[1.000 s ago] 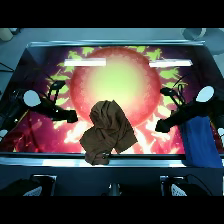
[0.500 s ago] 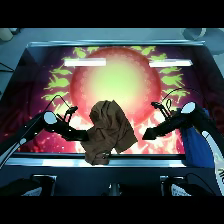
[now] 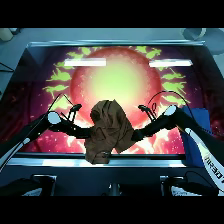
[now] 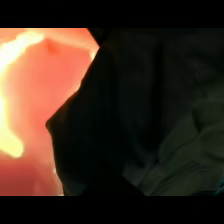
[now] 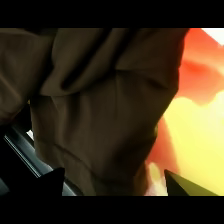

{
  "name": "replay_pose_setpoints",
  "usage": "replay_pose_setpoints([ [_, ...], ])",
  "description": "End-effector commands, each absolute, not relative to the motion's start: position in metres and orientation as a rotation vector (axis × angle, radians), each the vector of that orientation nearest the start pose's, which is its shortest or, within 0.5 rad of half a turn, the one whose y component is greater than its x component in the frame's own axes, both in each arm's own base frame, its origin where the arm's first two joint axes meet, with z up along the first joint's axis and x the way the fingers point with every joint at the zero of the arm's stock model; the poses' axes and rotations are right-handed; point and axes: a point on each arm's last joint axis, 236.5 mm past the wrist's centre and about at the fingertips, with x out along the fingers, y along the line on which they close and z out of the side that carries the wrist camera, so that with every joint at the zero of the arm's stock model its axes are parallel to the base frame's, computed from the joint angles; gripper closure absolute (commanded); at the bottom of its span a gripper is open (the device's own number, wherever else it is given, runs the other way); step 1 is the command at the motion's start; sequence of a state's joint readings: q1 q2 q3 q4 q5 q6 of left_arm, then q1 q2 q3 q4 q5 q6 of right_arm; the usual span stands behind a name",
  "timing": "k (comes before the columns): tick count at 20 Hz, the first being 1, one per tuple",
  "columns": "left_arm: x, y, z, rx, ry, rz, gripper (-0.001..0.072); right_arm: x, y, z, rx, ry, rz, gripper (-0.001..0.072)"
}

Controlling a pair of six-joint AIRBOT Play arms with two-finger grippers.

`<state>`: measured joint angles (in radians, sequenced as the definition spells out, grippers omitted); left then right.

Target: Fold the shirts.

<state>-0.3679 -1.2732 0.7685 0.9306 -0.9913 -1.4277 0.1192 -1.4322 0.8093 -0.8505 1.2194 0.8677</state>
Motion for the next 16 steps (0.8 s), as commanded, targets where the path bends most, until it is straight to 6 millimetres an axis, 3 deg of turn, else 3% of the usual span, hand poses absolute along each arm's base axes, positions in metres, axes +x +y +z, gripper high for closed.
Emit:
replay_pose_setpoints([
  [1,0.264,-0.23,-0.043,-0.278,1.415,-0.62,0.0684,0.255,0.193,-0.106,0.189,1.55,0.843,0.0228],
  [2,0.269,-0.232,-0.029,-0.265,1.366,-0.643,0.0684,0.256,0.195,-0.103,0.204,1.548,0.847,0.0613],
  [3,0.275,-0.234,-0.012,-0.245,1.308,-0.67,0.0685,0.259,0.196,-0.096,0.212,1.535,0.865,0.0693],
  [4,0.284,-0.236,0.013,-0.215,1.226,-0.703,0.0685,0.264,0.197,-0.083,0.181,1.497,0.913,0.0694],
  [6,0.307,-0.238,0.082,-0.166,1.017,-0.734,0.0685,0.292,0.198,-0.031,0.101,1.356,0.979,0.0695],
  [7,0.319,-0.237,0.136,-0.142,0.863,-0.742,0.0685,0.316,0.197,0.017,0.032,1.212,0.991,0.0695],
  [8,0.328,-0.234,0.203,-0.13,0.679,-0.744,0.0686,0.341,0.195,0.079,-0.045,1.029,0.979,0.0695],
  [9,0.33,-0.228,0.275,-0.127,0.483,-0.738,0.0686,0.358,0.193,0.151,-0.126,0.83,0.949,0.0695],
  [10,0.321,-0.216,0.36,-0.143,0.255,-0.724,0.0686,0.368,0.183,0.237,-0.245,0.589,0.871,0.0694],
  [11,0.302,-0.199,0.439,-0.171,0.037,-0.707,0.0685,0.36,0.172,0.327,-0.333,0.344,0.779,0.0694],
  [12,0.27,-0.177,0.514,-0.203,-0.18,-0.684,0.0686,0.339,0.158,0.408,-0.386,0.123,0.68,0.0694],
  [13,0.237,-0.156,0.57,-0.232,-0.353,-0.665,0.0686,0.307,0.144,0.474,-0.42,-0.06,0.591,0.0694],
  [14,0.202,-0.138,0.611,-0.255,-0.49,-0.655,0.0686,0.269,0.132,0.525,-0.41,-0.202,0.526,0.0694],
  [15,0.175,-0.125,0.635,-0.264,-0.575,-0.651,0.0686,0.236,0.123,0.556,-0.374,-0.284,0.486,0.0694],
  [16,0.161,-0.119,0.646,-0.267,-0.615,-0.651,0.0686,0.216,0.117,0.567,-0.334,-0.304,0.471,0.0694],
])
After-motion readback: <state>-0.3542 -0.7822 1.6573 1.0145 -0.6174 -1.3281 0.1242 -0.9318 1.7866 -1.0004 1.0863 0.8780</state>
